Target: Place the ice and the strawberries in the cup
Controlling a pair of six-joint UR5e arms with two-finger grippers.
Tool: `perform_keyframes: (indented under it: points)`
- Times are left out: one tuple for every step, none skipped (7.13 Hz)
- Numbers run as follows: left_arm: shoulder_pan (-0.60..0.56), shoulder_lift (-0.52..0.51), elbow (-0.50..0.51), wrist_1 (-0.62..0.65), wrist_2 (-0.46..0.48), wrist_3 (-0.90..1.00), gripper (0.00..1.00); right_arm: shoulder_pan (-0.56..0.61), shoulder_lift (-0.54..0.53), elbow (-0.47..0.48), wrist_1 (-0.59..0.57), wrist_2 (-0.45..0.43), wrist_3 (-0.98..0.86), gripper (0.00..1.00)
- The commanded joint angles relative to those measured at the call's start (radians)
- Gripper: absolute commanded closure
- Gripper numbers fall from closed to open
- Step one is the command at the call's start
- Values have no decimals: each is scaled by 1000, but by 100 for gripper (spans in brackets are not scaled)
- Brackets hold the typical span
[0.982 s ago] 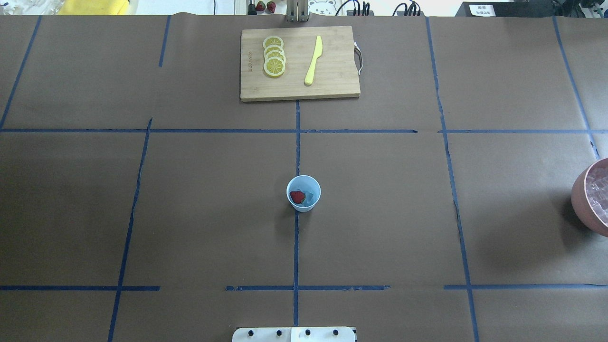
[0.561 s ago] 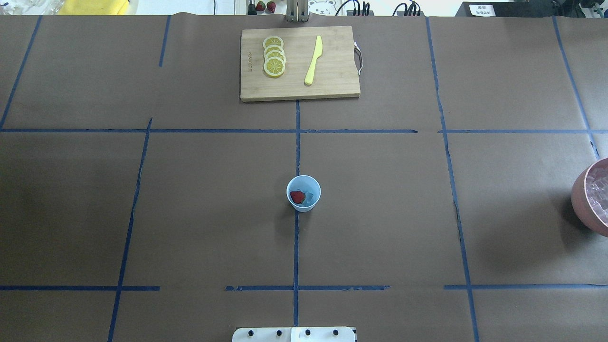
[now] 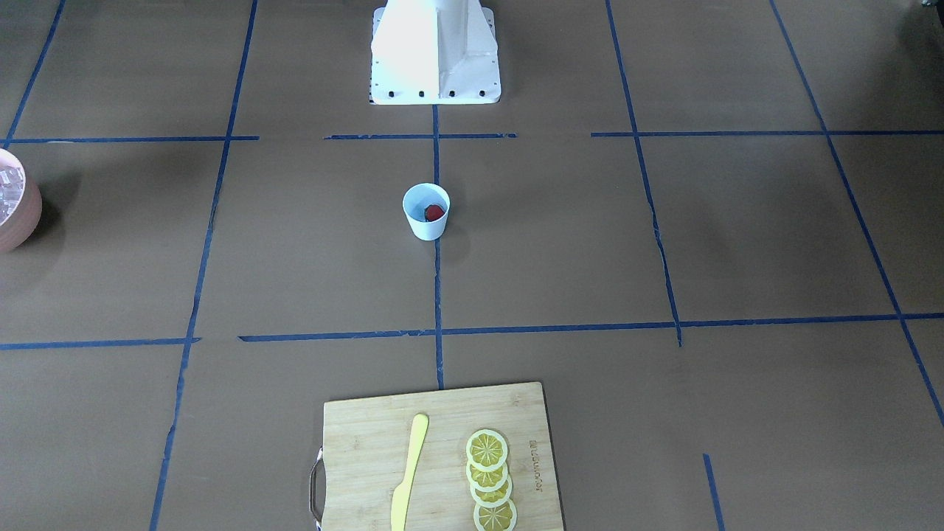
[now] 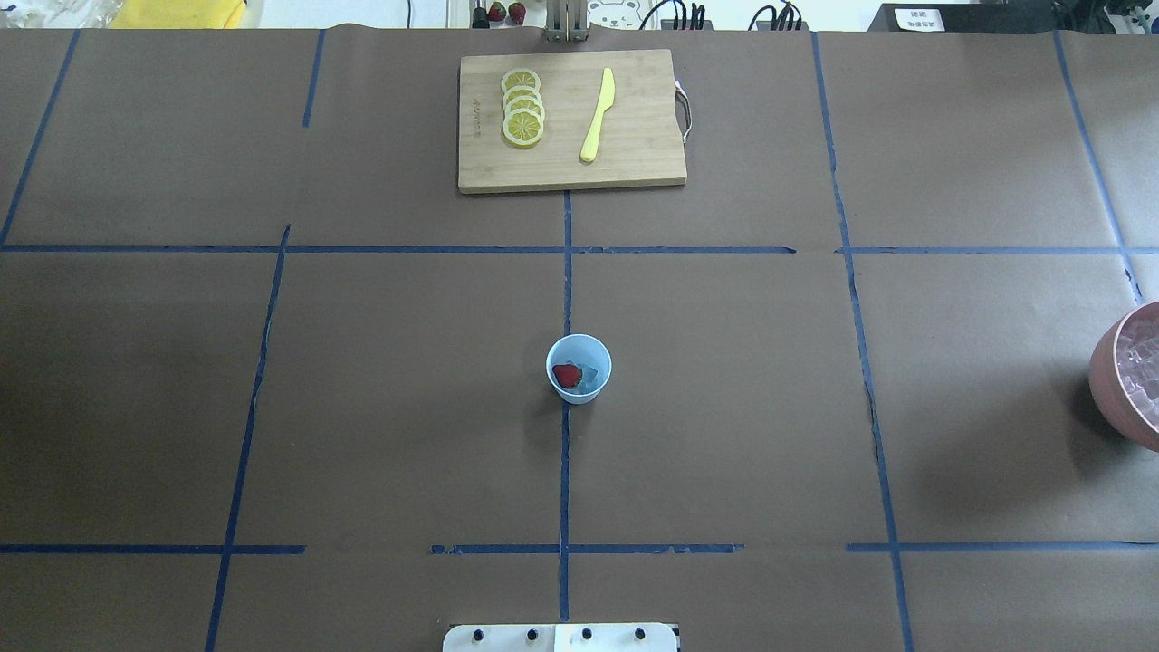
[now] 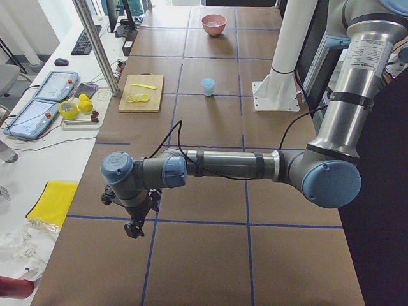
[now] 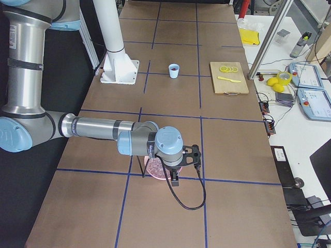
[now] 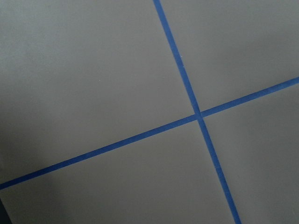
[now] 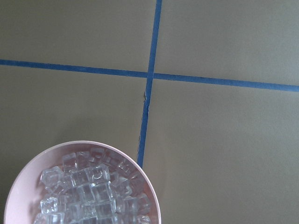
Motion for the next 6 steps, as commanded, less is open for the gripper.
perform_keyframes:
  points:
    - [-47, 10, 22, -7, -54, 18, 0, 17, -6, -12, 0, 27, -1, 0]
    - [-57, 37, 11, -8, -57, 6, 0, 19, -8, -12, 0, 30, -2, 0]
    - [-58, 44, -43, -7, -63, -67, 0, 19, -8, -12, 2, 28, -4, 0]
    - [-57, 118, -170, -10, -62, -180, 0, 19, -10, -5, 2, 30, -5, 0]
    - [-40, 204, -319, -13, -60, -335, 0, 19, -10, -4, 2, 30, -7, 0]
    - [-6, 253, -372, -20, -60, -396, 0, 19, -8, -3, 2, 28, -9, 0]
